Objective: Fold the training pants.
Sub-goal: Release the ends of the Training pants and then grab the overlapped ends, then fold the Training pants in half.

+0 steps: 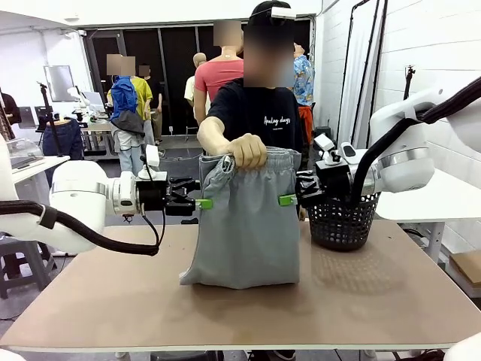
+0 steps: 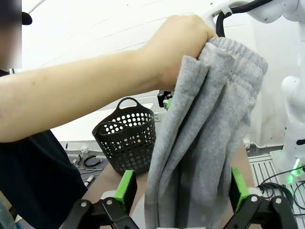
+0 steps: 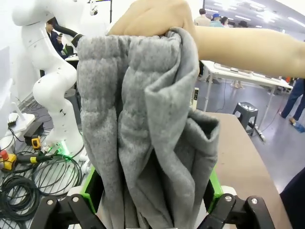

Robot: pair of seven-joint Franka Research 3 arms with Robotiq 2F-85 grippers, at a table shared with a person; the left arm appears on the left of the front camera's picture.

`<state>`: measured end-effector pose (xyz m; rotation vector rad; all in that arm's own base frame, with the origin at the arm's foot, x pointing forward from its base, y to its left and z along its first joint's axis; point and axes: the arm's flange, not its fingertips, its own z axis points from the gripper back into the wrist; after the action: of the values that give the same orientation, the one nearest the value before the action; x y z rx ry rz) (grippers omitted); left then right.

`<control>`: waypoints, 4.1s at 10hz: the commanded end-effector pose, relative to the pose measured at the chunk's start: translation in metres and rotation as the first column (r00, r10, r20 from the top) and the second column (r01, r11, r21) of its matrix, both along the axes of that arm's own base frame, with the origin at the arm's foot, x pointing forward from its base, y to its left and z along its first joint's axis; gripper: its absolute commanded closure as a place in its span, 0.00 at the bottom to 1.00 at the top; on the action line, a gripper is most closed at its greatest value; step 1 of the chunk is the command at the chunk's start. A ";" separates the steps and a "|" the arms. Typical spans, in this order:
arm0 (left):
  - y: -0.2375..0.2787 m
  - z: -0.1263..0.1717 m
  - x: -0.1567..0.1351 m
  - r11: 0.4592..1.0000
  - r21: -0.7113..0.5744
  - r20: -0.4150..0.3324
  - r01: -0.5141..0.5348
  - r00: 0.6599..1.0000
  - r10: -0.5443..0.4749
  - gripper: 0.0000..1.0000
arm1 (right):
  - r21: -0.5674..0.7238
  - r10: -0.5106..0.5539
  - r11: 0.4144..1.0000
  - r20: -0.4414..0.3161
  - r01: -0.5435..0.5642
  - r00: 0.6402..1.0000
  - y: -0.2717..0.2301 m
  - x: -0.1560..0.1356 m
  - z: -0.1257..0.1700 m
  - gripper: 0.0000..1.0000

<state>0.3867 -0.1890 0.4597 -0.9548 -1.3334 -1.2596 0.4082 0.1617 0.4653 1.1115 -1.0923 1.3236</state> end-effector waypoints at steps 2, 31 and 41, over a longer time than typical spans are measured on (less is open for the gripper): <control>-0.011 0.003 0.013 0.999 -0.009 -0.017 0.036 0.999 -0.036 0.00 | 0.006 0.024 1.000 -0.018 -0.024 1.000 0.009 0.003 0.001 0.00; -0.067 0.011 0.013 0.984 -0.053 -0.125 0.169 0.977 -0.175 1.00 | 0.009 0.099 0.995 -0.076 -0.099 0.992 0.048 0.015 0.008 1.00; -0.064 0.006 0.010 0.988 -0.017 -0.142 0.154 0.978 -0.155 1.00 | 0.026 0.075 0.997 -0.063 -0.073 0.995 0.044 0.010 0.002 1.00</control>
<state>0.3971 -0.2521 0.4636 -1.1538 -1.1675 -1.2755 0.4199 0.2058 0.4679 1.1955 -1.0234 1.3442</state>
